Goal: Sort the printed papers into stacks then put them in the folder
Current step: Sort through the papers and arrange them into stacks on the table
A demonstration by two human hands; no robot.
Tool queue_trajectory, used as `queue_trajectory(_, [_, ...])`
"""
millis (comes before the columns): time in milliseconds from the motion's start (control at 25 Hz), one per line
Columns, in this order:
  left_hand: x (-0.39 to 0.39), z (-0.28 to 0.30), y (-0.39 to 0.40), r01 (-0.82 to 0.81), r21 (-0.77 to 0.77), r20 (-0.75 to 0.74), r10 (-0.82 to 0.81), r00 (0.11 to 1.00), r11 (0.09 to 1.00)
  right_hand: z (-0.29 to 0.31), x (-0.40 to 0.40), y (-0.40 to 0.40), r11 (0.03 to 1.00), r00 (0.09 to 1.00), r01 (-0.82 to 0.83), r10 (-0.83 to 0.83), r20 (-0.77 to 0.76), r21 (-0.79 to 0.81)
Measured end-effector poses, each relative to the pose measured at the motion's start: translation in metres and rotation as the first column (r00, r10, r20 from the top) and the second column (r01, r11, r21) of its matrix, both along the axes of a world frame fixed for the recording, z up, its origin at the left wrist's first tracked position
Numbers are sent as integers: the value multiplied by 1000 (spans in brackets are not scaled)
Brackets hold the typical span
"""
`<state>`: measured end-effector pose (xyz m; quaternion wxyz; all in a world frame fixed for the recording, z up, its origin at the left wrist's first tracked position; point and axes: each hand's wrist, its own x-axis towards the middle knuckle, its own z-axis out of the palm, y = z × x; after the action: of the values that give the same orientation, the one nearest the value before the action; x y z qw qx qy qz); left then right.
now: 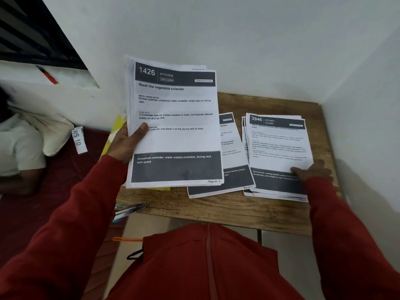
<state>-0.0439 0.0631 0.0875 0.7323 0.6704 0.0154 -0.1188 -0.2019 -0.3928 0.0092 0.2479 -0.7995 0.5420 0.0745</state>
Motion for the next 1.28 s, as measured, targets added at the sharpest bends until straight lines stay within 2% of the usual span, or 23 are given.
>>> queue_trajectory(120, [-1,3,-6,11,3,17,-11,1000,1000,3,3,-7,997,996,-37,32,79,62])
queue_trajectory(280, [0,1,-4,-2,1,19,2,1000,1000,16,-2,-11,993,991,-99,93,97,67])
queue_trajectory(360, [1,-1,-1,-21,3,9,21,1000,1000,30,-4,-8,995,973,-82,68,219,58])
queue_trajectory(440, [3,-3,3,-32,4,-3,32,999,999,51,-4,2,1000,902,-16,4,433,25])
queue_trajectory(560, [3,-7,12,-41,28,3,41,999,999,87,2,17,984,771,45,74,633,-170])
queue_trajectory(640, [3,-9,20,-64,41,0,64,998,997,99,14,22,994,689,25,63,722,-111])
queue_trajectory(720, [1,-13,29,-83,45,-16,84,996,996,95,28,35,989,617,-135,36,786,61])
queue_trajectory(760, [0,-14,32,-90,46,-21,91,996,995,88,36,45,966,616,-211,12,788,149])
queue_trajectory(880, [-6,-14,42,-114,34,-33,115,993,993,49,59,86,898,754,-311,33,656,312])
queue_trajectory(960, [-9,-13,48,-128,31,-26,128,991,991,24,66,115,902,836,-314,115,536,297])
queue_trajectory(1040, [-10,-14,55,-136,38,-21,137,990,990,9,68,135,937,903,-285,192,383,202])
queue_trajectory(1120, [-11,-15,61,-149,33,-28,150,988,988,2,69,143,947,933,-311,287,216,87])
queue_trajectory(1200, [-13,-16,63,-150,33,-21,151,988,988,2,73,146,936,929,-342,324,176,81])
queue_trajectory(1280, [-14,-15,60,-146,40,-11,147,989,988,4,77,148,923,916,-363,328,229,131])
